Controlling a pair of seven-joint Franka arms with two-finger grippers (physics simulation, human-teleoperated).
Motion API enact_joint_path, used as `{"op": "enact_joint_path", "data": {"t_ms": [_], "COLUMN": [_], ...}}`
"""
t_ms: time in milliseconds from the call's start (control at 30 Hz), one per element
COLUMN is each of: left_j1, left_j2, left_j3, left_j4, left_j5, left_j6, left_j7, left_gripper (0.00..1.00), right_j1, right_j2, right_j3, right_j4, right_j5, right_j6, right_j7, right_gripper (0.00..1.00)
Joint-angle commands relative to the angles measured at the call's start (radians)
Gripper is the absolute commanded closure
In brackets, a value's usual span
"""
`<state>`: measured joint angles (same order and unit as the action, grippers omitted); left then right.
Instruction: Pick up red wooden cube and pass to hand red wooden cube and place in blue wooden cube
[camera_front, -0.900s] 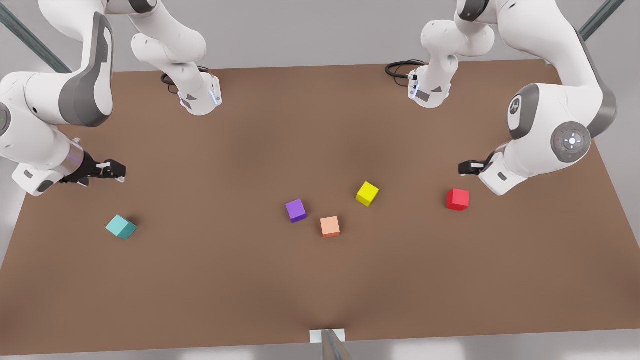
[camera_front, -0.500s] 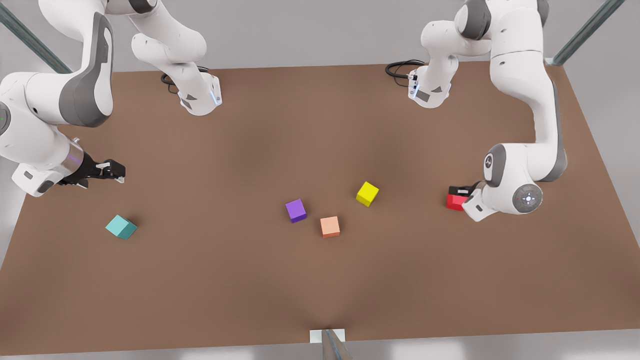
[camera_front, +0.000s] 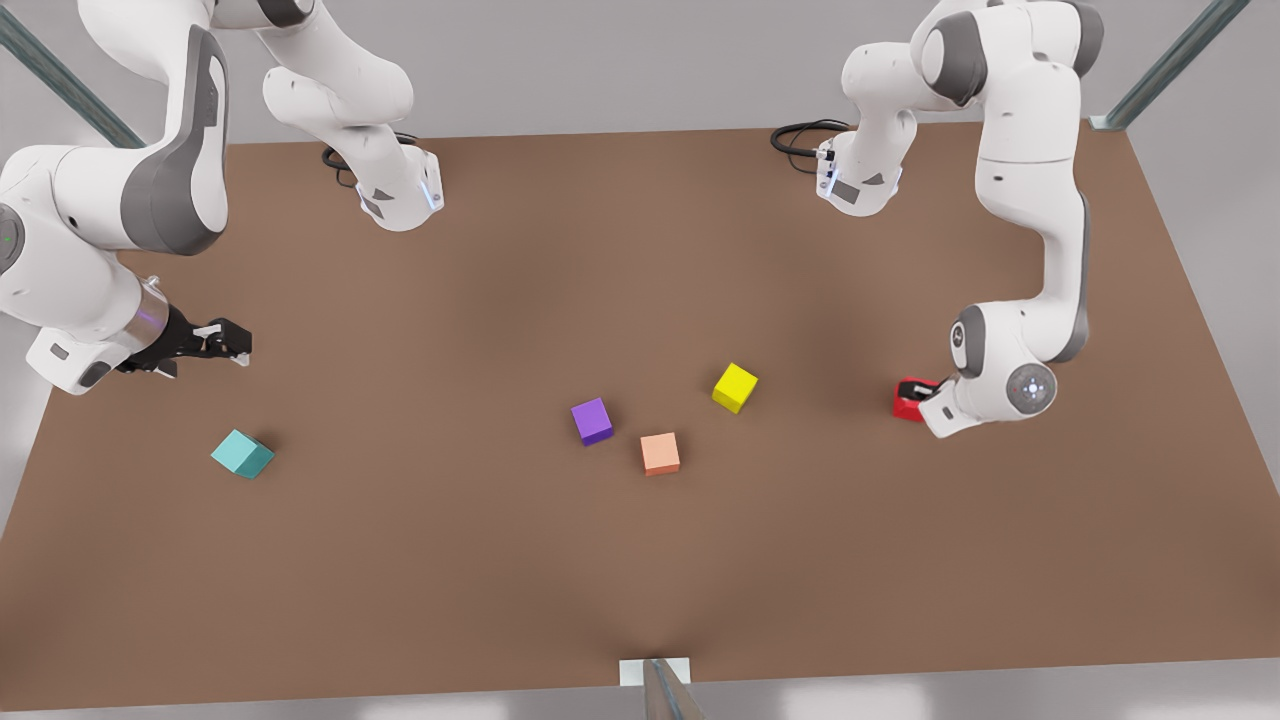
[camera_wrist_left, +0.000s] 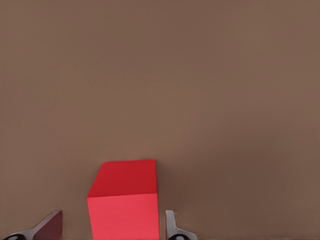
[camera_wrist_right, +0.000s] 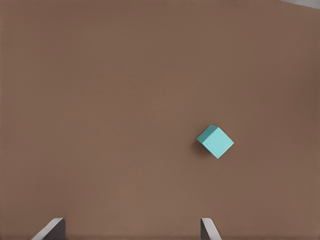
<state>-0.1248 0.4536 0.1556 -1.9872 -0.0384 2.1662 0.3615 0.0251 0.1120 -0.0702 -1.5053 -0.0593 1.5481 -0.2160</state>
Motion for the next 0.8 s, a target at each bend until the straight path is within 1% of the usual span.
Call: {"op": "enact_joint_path", "data": {"t_ms": [0,233,400,700,733,767], "left_j1": [0.001,-0.001,0.001,-0.002,-0.004,-0.004], "left_j2": [-0.001,0.016,0.065,0.082,0.08,0.08], "left_j3": [0.001,0.001,0.001,0.001,0.001,0.001], "left_j4": [-0.015,-0.05,-0.048,-0.05,-0.048,-0.048], "left_j5": [0.002,-0.005,-0.006,-0.006,-0.006,-0.006], "left_j6": [0.099,0.096,0.116,0.101,0.101,0.101], "left_j7": [0.289,0.238,0.205,0.203,0.203,0.203], "left_gripper": [0.0,0.0,0.0,0.0,0.09,0.21], "right_j1": [0.001,0.001,0.001,0.001,0.001,0.001], "right_j2": [0.0,0.005,0.005,0.006,0.005,0.005], "right_j3": [0.0,0.0,0.001,0.001,0.001,0.001], "right_j4": [0.0,0.002,0.0,0.0,-0.001,-0.001], "right_j5": [-0.001,-0.001,0.006,0.012,0.012,0.012], "right_j6": [0.0,0.0,0.001,0.004,0.004,0.004], "right_j7": [-0.017,-0.017,-0.022,-0.022,-0.022,-0.022], "right_gripper": [0.0,0.0,0.0,0.0,0.0,0.0]}}
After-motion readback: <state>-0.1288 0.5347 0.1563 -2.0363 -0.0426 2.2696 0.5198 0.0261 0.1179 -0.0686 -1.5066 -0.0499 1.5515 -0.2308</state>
